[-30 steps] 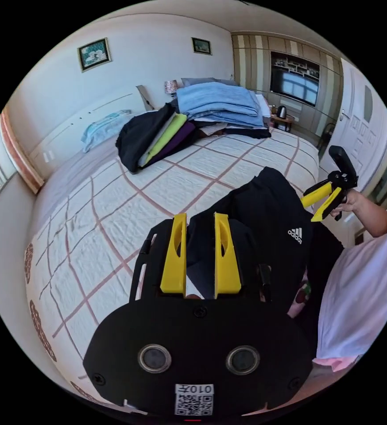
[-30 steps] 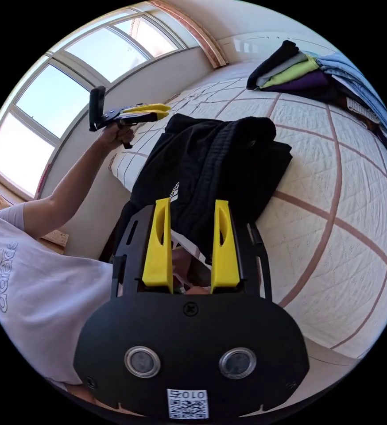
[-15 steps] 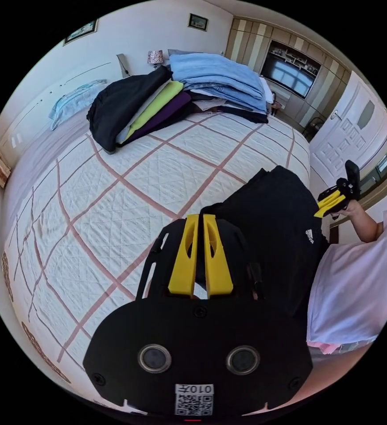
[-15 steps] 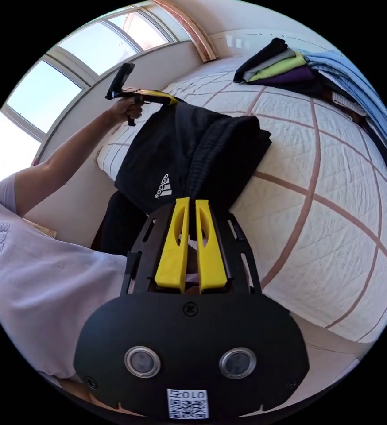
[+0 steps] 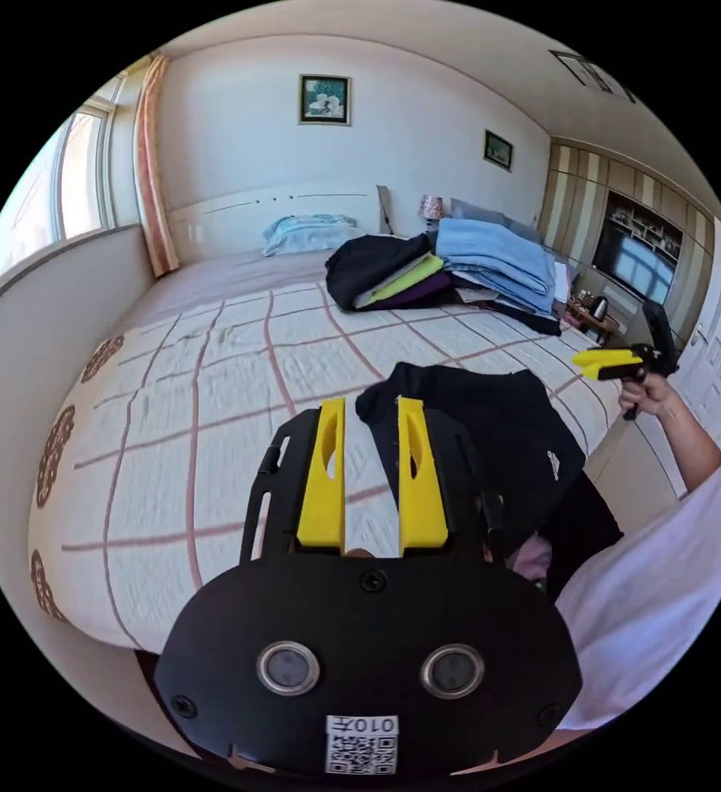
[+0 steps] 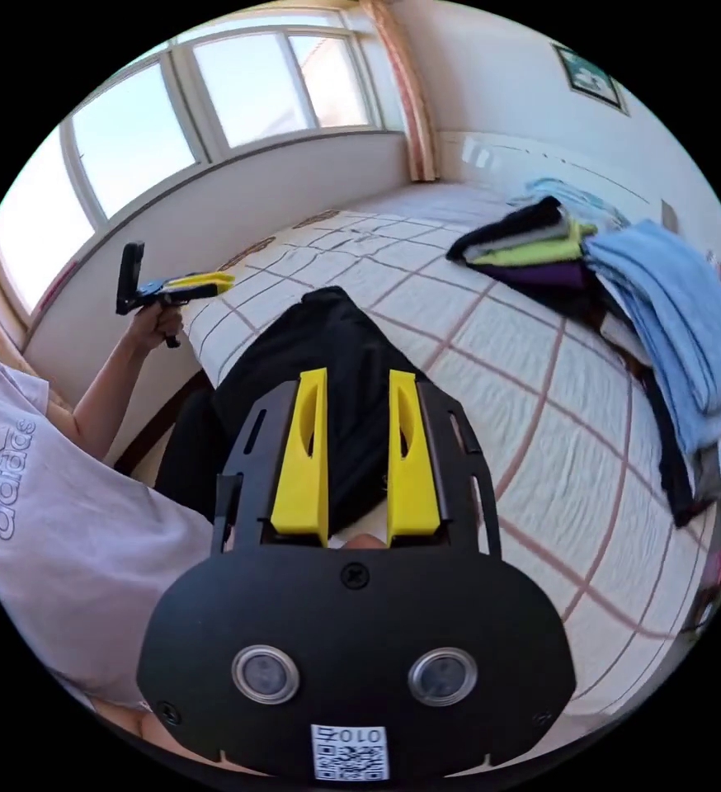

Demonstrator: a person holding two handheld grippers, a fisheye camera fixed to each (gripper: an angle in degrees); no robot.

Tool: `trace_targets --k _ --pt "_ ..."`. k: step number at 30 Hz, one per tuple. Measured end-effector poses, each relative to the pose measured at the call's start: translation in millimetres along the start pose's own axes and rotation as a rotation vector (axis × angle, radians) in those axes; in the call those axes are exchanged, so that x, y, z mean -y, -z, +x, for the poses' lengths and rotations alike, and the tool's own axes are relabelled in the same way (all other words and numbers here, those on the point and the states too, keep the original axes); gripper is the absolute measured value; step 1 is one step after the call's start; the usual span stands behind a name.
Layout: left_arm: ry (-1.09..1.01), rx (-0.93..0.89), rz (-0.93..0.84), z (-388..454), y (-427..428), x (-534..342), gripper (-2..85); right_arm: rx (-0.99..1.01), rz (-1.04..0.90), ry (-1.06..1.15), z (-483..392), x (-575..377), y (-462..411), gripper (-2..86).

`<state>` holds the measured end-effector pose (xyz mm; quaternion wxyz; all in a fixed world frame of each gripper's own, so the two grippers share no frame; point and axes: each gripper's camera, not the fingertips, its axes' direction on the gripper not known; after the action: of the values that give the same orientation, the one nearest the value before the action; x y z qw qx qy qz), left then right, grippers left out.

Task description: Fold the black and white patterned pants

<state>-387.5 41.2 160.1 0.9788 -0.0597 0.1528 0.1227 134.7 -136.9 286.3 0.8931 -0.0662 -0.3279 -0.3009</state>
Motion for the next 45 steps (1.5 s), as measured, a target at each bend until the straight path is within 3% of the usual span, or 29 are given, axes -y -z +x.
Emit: trace_targets --k 3,7,13,20,24,30,39,45 --pt "0.093 -0.064 -0.133 5.3 -18.1 -63.0 10.1 0.048 -0.111 0.182 -16.1 96.9 -57.4 12.2" --pt "0.216 -0.2 -0.151 2.6 -34.1 -102.7 10.2 0.041 -0.329 0.349 -43.1 201.0 -141.5 11.7" --pt "0.226 -0.219 -0.171 -13.6 -45.2 -104.2 9.0 -0.006 -0.61 0.505 -70.1 241.8 -230.3 7.8" --pt "0.214 -0.212 -0.164 -24.7 -31.7 -112.8 4.2 0.169 -0.555 0.217 -22.4 283.3 -226.0 3.2" --pt "0.205 -0.204 -0.222 -31.9 -35.1 -118.7 4.1 0.318 -0.553 -0.128 42.6 278.0 -252.2 4.0" --pt "0.241 -0.167 -0.143 -36.0 7.8 -126.0 7.3 0.251 -0.35 -0.013 25.5 277.1 -213.3 8.2" --pt "0.41 -0.306 -0.204 -38.6 -15.3 -160.6 10.3 0.237 -0.566 0.011 12.0 255.7 -261.0 7.4" --pt "0.472 -0.338 -0.108 -38.1 -6.6 -176.2 5.3 0.159 -0.468 0.091 -5.4 250.9 -246.4 3.4"
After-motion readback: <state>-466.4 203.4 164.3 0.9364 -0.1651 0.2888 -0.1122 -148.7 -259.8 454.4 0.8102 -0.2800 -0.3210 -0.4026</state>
